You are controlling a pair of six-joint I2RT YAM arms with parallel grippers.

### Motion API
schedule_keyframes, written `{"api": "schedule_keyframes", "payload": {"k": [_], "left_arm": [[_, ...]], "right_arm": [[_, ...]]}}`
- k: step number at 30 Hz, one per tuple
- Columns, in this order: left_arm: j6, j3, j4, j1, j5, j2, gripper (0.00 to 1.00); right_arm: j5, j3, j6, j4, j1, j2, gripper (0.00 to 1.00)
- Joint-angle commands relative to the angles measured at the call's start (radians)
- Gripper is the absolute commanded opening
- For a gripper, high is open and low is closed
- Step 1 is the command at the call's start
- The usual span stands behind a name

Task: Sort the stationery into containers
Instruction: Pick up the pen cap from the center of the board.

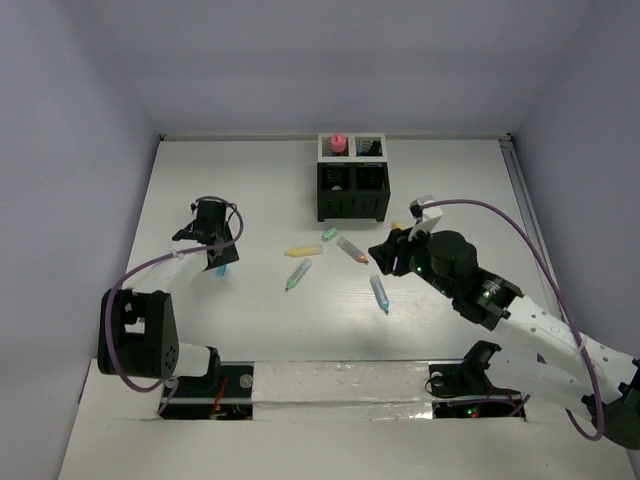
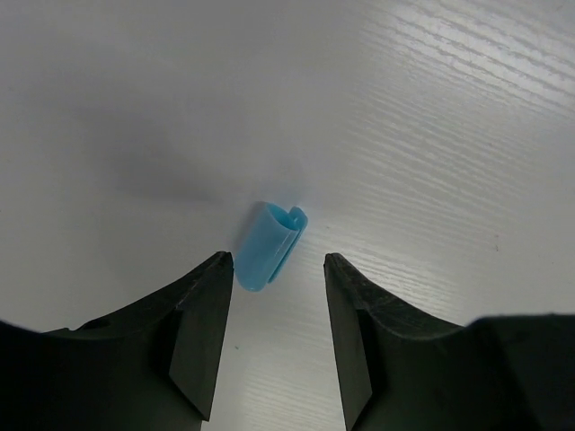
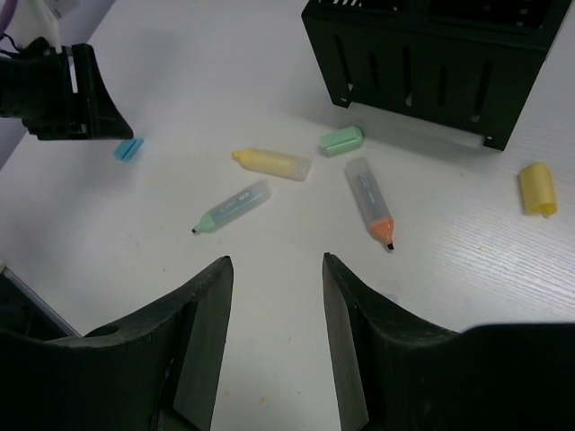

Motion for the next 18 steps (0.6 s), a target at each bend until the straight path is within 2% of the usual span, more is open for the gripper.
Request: {"api": "schedule_keyframes", "payload": {"k": [1,10,18], "left_arm": [[0.012,0.051,0.003,0.001,0.031,0.018,0.43],[-0.006,0.07,-0.024,0.001,0.007,0.1,0.44],[-0.005,0.077,-0.026,0.001,0.016,0.146,0.38]], "right_arm": [[0.034,-0.001,-0.008,0.034,-0.001,-0.018,0.51],[0.025,0.004,-0.007,0.027,-0.001,-0.015,0.51],[0.045,0.005,-0.013,0.02,-0.001,-0.006,0.52]]}}
